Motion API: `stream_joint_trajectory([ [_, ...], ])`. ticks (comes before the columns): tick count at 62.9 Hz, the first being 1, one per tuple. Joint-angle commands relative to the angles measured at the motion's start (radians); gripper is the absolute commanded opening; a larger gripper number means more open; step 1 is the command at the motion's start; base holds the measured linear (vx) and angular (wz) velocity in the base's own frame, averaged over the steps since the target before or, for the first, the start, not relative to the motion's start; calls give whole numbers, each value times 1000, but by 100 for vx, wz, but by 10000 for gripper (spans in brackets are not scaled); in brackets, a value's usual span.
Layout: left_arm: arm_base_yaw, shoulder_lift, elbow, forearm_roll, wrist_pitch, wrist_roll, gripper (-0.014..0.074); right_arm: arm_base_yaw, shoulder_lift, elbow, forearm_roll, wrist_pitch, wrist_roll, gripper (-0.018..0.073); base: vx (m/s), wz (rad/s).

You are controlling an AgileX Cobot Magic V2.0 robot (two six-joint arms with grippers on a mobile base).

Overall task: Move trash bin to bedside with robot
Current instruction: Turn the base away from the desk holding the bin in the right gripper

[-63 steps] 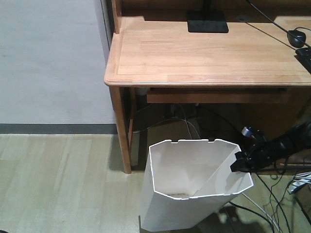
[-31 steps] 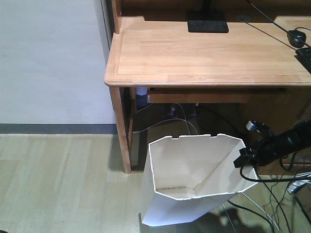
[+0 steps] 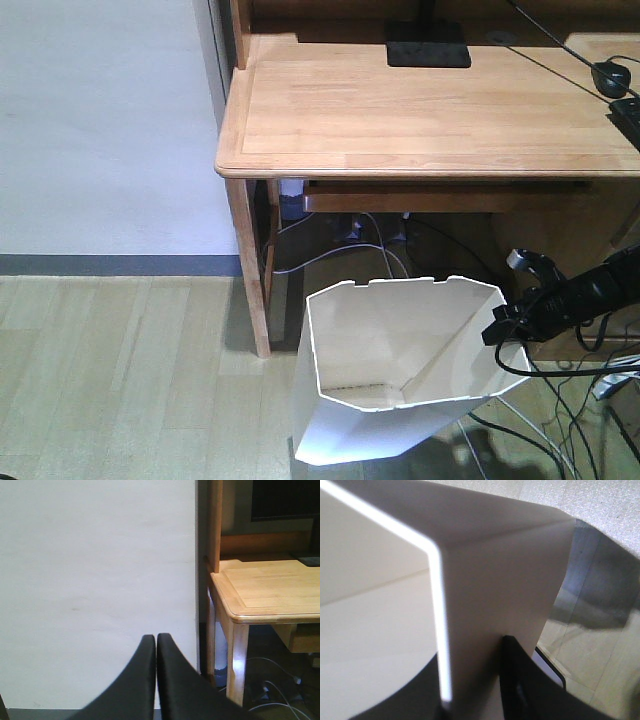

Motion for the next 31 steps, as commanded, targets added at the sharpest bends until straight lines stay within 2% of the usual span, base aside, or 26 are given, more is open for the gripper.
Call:
stream_joint_trajectory([
  [1,-4,-5,-24,-1,-73,-4,-6,-4,-76,-5,81,214,-8,-3,0,0],
  [31,-4,-5,-24,-1,-73,-4,-6,-4,-76,-5,80,212,-8,-3,-2,5],
])
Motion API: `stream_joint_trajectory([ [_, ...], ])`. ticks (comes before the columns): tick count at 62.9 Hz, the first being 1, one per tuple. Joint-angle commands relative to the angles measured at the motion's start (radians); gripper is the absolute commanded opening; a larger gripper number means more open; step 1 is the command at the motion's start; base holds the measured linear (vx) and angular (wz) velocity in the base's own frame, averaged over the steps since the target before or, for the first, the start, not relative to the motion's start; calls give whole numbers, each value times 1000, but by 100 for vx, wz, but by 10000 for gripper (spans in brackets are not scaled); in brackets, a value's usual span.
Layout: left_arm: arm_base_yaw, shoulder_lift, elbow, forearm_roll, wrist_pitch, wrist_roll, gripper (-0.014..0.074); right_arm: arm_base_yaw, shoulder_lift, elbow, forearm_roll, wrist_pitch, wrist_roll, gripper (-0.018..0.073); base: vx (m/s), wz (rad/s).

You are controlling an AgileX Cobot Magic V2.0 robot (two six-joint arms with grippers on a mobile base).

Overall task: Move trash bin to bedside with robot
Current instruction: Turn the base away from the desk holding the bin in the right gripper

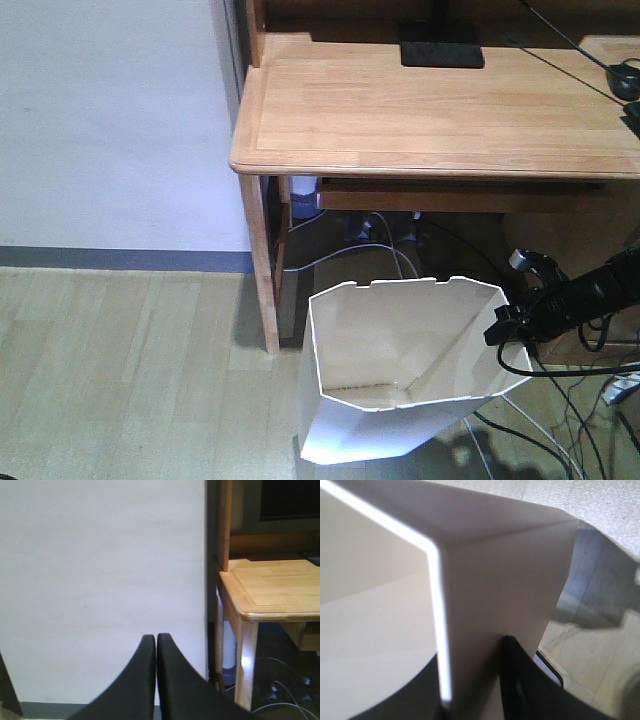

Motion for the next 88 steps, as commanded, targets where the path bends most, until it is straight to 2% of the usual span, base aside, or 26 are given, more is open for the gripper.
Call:
stream_joint_trajectory([
  [1,-4,-5,-24,-1,-73,-4,-6,-3,-76,-5,81,220,-8,-3,-5,18],
  [88,-4,-5,-24,-1,-73,-4,-6,-3,-76,-5,81,217,-8,-3,-1,43],
])
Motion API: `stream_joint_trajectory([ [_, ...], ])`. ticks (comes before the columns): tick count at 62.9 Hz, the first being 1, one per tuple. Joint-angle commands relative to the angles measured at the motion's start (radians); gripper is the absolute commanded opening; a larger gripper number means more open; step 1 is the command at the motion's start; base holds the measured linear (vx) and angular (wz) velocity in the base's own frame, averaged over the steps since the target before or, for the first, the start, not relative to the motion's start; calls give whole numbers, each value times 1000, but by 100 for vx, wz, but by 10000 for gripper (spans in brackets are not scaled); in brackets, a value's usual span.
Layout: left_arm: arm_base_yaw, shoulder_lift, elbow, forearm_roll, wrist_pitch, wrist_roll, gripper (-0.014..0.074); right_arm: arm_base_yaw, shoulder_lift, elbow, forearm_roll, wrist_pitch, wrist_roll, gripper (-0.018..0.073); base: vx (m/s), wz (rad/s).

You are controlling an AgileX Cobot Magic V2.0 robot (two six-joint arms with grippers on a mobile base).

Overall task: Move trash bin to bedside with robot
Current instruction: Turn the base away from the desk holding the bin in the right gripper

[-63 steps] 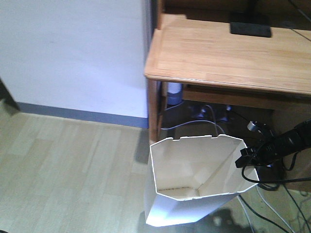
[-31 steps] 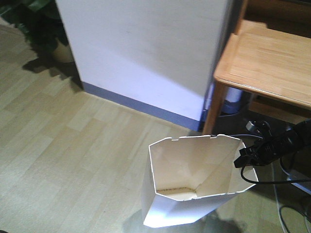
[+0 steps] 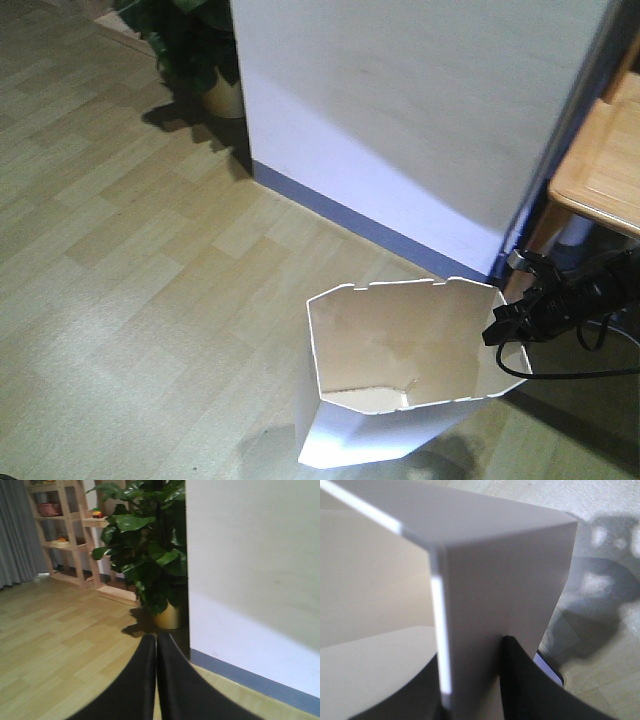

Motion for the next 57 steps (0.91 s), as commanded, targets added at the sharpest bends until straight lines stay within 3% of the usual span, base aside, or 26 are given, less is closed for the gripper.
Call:
stream_joint_trajectory([
  [1,-4,-5,-24,-1,-73,-4,-6,-4,-76,-5,82,210,-6,-3,7,36],
  [57,-4,-5,-24,-1,-73,-4,-6,-4,-76,-5,82,208,-6,-3,12,51],
])
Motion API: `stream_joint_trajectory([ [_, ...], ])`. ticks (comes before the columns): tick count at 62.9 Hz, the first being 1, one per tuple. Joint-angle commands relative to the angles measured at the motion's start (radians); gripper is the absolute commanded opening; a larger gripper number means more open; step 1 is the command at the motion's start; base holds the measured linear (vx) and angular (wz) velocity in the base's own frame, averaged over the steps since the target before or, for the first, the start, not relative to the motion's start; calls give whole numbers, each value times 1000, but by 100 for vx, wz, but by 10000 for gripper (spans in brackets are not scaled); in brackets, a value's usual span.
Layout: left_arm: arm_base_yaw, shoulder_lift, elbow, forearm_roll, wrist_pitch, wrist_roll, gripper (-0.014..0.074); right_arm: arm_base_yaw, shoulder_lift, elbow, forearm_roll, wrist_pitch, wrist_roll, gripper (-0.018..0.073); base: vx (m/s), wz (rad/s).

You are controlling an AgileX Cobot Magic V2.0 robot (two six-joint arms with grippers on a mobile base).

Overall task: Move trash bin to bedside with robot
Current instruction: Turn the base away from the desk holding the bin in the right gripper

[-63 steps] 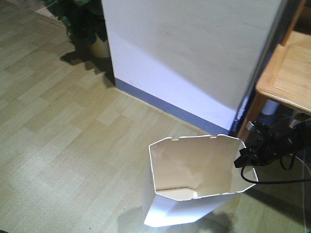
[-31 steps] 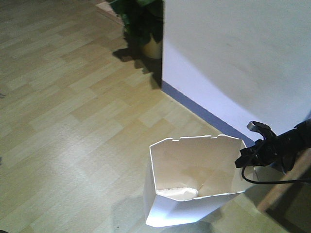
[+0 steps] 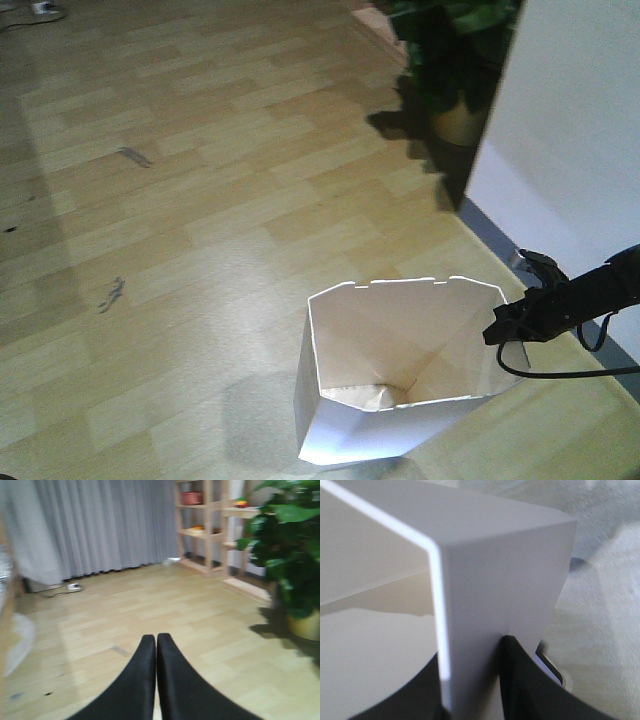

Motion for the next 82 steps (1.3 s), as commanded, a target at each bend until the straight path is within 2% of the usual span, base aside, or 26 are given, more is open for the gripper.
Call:
stream_joint_trajectory([
  [1,-4,-5,-24,-1,-73,-4,-6,-4,-76,-5,77,215,-5,-3,16,63],
  [40,-4,-5,-24,-1,-73,-4,-6,-4,-76,-5,77,215,-5,-3,17,51],
  [82,-4,-5,-24,-1,-73,-4,-6,-4,-76,-5,77,215,-5,-3,22,7],
])
